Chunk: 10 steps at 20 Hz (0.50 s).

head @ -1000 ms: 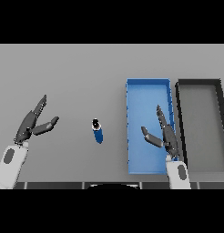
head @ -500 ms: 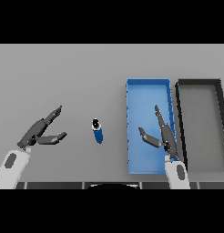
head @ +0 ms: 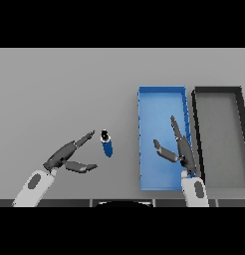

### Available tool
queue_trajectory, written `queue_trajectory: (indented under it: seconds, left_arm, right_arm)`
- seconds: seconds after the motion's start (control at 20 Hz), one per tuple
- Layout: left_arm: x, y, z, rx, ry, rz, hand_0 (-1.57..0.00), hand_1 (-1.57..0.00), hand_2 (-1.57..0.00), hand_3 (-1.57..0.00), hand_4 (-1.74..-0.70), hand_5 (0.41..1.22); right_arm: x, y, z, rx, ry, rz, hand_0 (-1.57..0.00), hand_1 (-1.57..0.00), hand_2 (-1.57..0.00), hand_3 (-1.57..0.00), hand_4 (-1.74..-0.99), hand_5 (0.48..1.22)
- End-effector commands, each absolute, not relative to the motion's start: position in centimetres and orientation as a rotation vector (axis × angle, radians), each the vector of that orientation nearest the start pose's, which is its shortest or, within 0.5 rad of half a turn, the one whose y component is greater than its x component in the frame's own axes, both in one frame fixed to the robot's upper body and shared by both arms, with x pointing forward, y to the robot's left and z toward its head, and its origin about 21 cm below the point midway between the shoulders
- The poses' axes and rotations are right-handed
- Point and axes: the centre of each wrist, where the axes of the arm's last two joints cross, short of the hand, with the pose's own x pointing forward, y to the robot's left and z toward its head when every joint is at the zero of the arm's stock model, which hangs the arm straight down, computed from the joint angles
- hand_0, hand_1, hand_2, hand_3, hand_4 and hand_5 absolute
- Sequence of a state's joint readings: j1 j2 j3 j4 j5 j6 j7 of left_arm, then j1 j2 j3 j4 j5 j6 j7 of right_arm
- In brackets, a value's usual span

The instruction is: Pick up the blue pipe and place it into the blue bin.

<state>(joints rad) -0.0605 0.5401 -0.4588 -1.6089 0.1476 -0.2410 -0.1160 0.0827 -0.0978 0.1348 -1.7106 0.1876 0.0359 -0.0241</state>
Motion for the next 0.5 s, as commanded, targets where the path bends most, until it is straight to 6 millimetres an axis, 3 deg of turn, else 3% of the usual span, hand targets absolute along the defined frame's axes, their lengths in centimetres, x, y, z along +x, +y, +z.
queue_trajectory:
  seconds: [0.0,0.45]
  left_arm:
    - [23.8,24.2,1.6,-0.304,-1.478,-0.827,0.0,0.0,0.0,0.0,-1.19,0.463]
    - [26.1,18.8,-1.3,-0.363,-1.421,-0.831,0.0,0.0,0.0,0.0,-1.15,0.459]
  right_arm:
    - [22.6,-22.0,1.3,-0.093,-1.636,0.328,0.0,0.0,0.0,0.0,-1.228,0.621]
    - [22.1,-22.4,1.4,-0.112,-1.631,0.315,0.0,0.0,0.0,0.0,-1.206,0.606]
